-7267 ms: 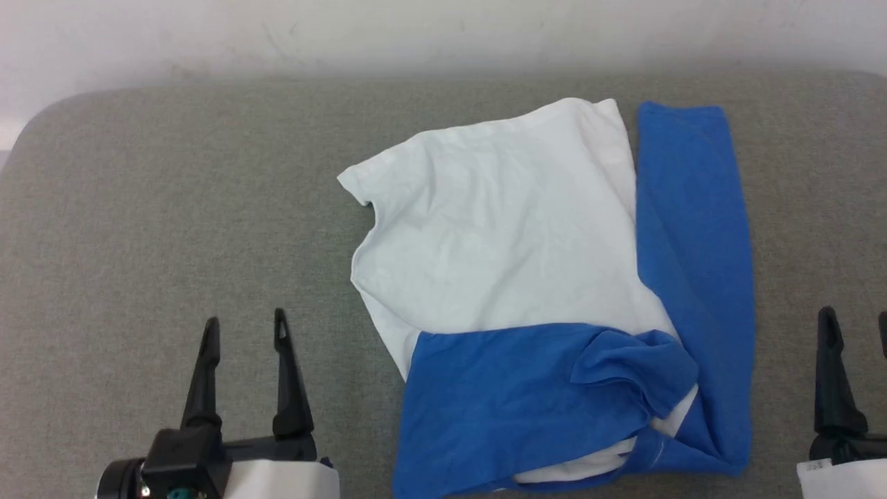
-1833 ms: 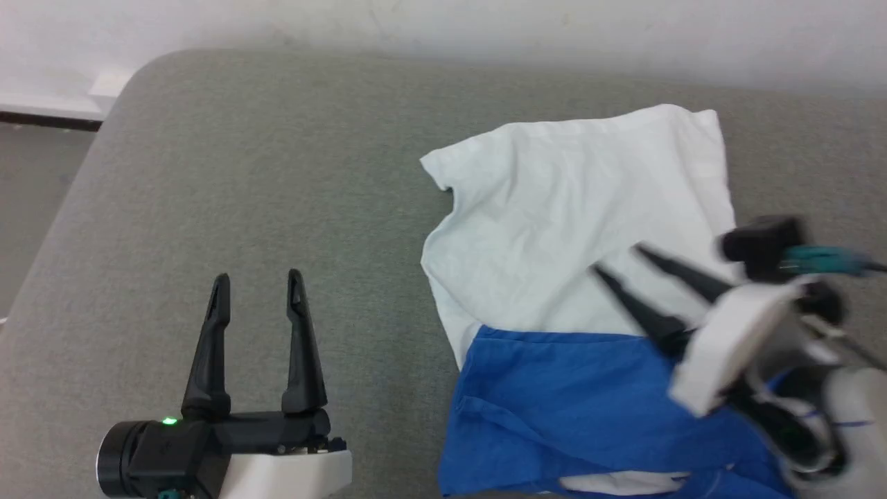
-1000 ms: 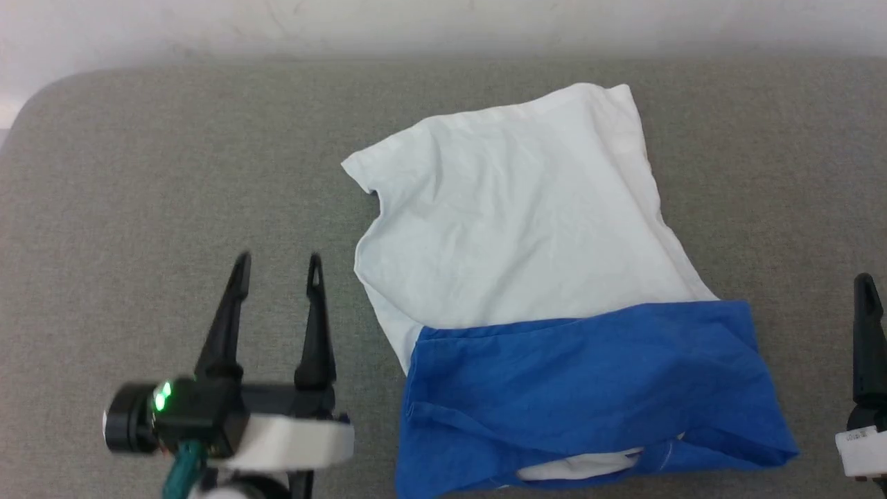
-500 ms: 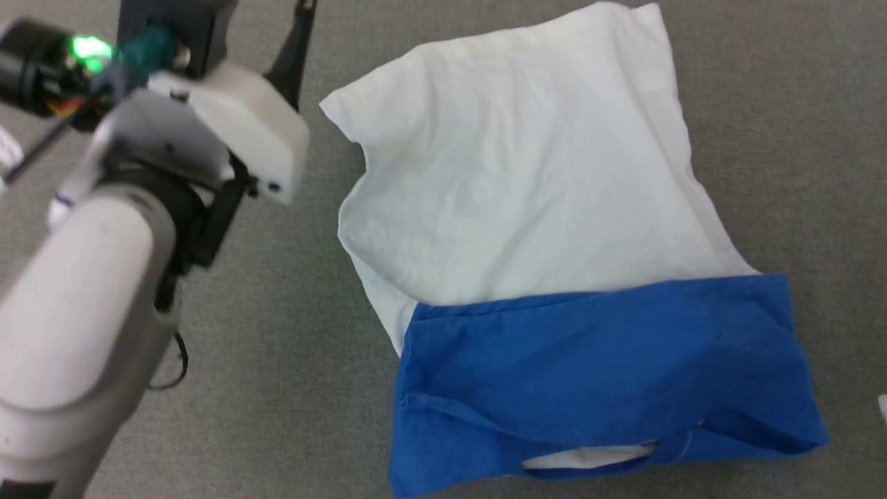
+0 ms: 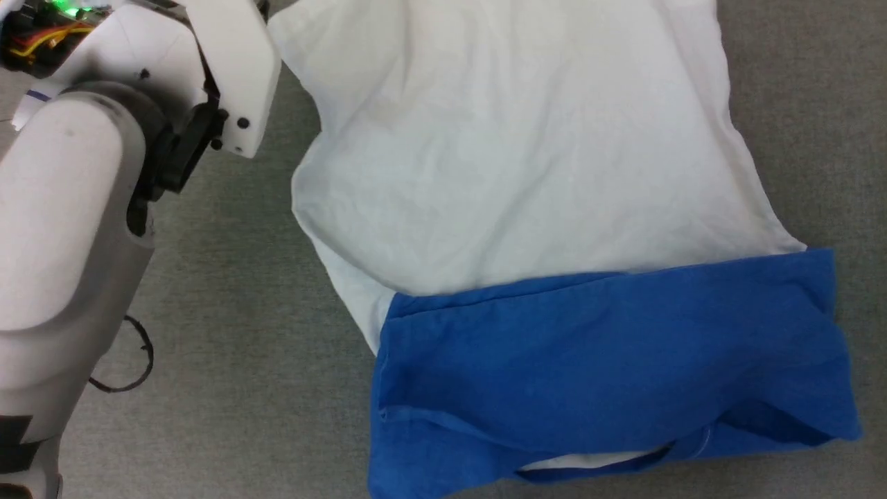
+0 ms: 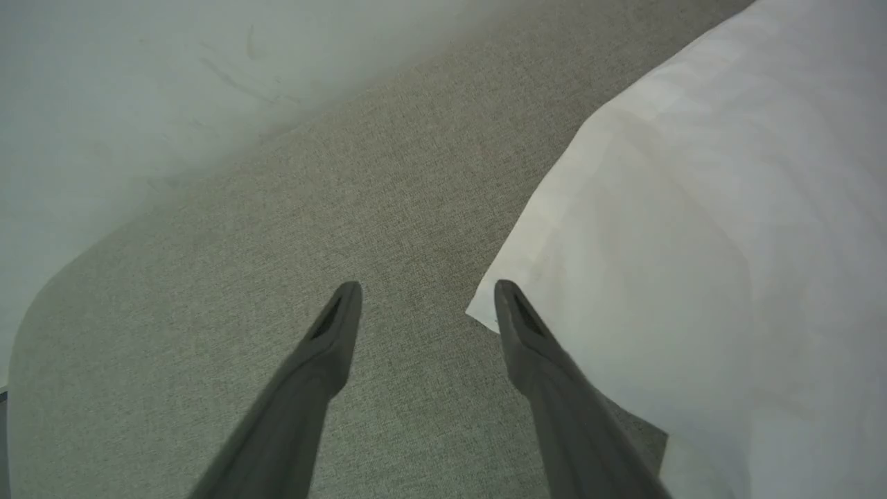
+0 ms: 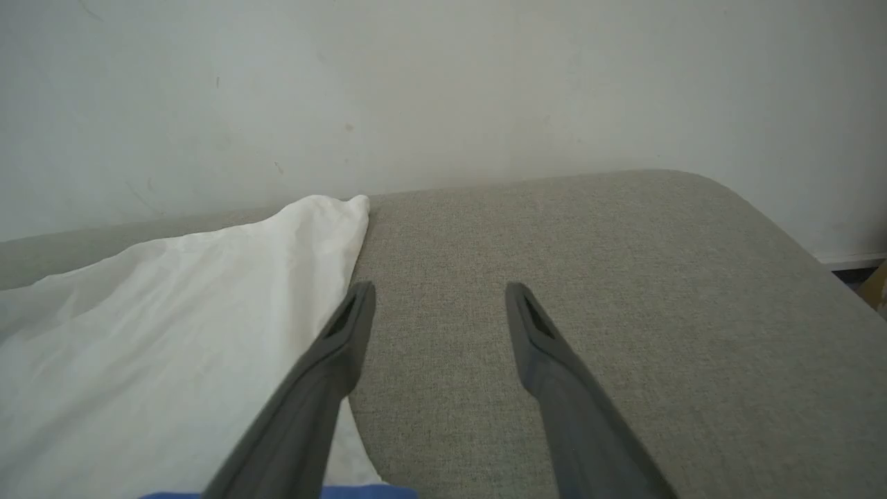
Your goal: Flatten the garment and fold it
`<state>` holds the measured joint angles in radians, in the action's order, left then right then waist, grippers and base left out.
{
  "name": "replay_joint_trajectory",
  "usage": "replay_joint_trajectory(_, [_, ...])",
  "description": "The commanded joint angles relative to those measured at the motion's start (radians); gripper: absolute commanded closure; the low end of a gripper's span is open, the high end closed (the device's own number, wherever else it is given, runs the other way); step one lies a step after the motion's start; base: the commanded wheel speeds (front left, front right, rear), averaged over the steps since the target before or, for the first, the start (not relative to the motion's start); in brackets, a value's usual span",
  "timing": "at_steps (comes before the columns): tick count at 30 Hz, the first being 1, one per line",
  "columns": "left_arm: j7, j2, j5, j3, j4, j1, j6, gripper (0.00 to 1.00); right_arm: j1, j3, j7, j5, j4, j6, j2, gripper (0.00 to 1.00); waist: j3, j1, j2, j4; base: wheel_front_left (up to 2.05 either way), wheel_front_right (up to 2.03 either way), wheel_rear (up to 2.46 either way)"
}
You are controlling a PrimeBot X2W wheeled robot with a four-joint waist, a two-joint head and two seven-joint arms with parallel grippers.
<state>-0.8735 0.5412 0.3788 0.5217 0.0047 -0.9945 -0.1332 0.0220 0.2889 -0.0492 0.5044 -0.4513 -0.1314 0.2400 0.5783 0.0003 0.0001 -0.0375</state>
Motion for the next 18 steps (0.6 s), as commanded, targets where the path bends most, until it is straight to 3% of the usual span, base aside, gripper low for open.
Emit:
replay_joint_trajectory(1, [-0.006, 0.005, 0.004, 0.001, 0.002, -0.011, -0.007, 0.00, -0.015, 0.001, 0.009, 0.008, 0.005, 0.001, 0.006, 0.00, 0.061, -0.0003, -0.0001, -0.038, 0.00, 0.00, 0.00])
replay_joint_trajectory(9, [-0.062, -0.005, 0.018, 0.010, 0.019, 0.017, -0.042, 0.00, -0.036, -0.002, 0.039, 0.030, 0.047, 0.001, 0.036, 0.00, 0.111, -0.0003, -0.0001, -0.057, 0.00, 0.00, 0.00])
replay_joint_trajectory(10, [-0.077, -0.004, 0.023, 0.013, 0.022, 0.024, -0.043, 0.35, -0.039, -0.003, 0.042, 0.031, 0.051, 0.001, 0.038, 0.00, 0.113, -0.0003, -0.0001, -0.057, 0.00, 0.00, 0.00])
replay_joint_trajectory(11, [-0.087, -0.004, 0.029, 0.015, 0.023, 0.031, -0.043, 1.00, -0.043, -0.005, 0.043, 0.033, 0.053, 0.001, 0.041, 0.00, 0.114, -0.0003, -0.0001, -0.058, 0.00, 0.00, 0.00])
replay_joint_trajectory(16, [-0.070, -0.003, 0.047, 0.014, 0.017, 0.060, -0.042, 1.00, -0.069, -0.016, 0.037, 0.066, 0.045, 0.001, 0.069, 0.00, 0.098, -0.0003, -0.0001, -0.054, 0.00, 0.00, 0.00])
replay_joint_trajectory(18, [-0.033, -0.005, 0.048, 0.011, 0.015, 0.071, -0.040, 1.00, -0.103, -0.001, 0.020, 0.095, 0.025, 0.001, 0.111, 0.00, 0.074, -0.0003, -0.0001, -0.051, 0.00, 0.00, 0.00])
